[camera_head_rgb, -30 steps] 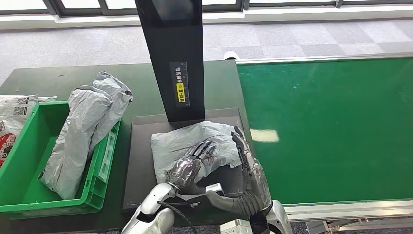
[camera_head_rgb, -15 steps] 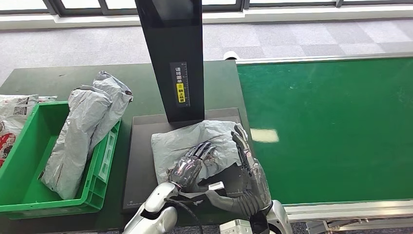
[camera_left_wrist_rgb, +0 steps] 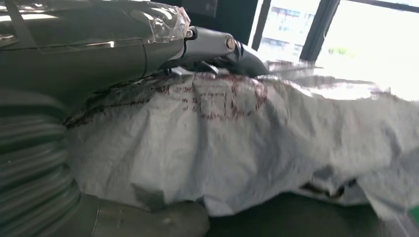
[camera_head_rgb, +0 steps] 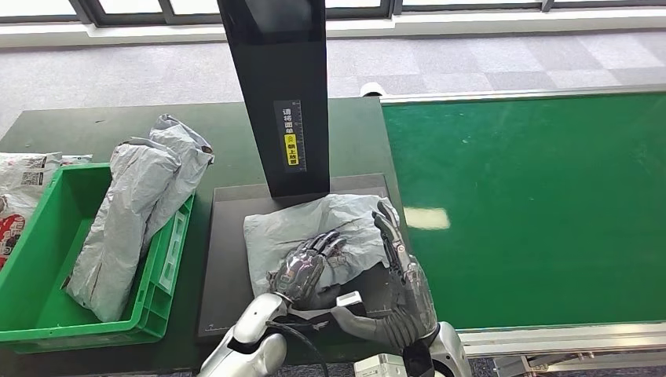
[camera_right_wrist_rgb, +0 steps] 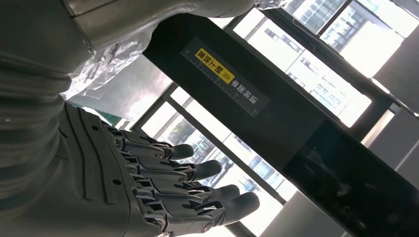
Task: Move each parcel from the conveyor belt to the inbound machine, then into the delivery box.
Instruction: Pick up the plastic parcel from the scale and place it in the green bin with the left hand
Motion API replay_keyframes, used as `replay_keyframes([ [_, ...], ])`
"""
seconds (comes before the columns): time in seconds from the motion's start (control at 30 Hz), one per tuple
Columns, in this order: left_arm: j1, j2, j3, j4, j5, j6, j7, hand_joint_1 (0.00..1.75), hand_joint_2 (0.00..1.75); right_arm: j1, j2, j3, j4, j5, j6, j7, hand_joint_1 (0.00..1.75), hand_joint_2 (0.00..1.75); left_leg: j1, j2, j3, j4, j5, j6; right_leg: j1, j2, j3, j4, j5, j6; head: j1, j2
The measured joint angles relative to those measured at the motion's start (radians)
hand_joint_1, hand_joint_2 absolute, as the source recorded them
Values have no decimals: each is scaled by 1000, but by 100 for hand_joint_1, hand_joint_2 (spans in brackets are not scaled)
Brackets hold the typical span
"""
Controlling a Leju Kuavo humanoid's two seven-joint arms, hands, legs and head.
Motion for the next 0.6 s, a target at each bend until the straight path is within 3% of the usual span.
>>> replay_keyframes([
  [0.6, 31, 12, 37, -124, 53, 162, -38, 175, 175, 7, 11, 0, -27, 50, -25, 32, 0, 175, 0, 0, 0, 0, 0, 0, 0, 0, 0, 0, 0, 0, 0, 0],
])
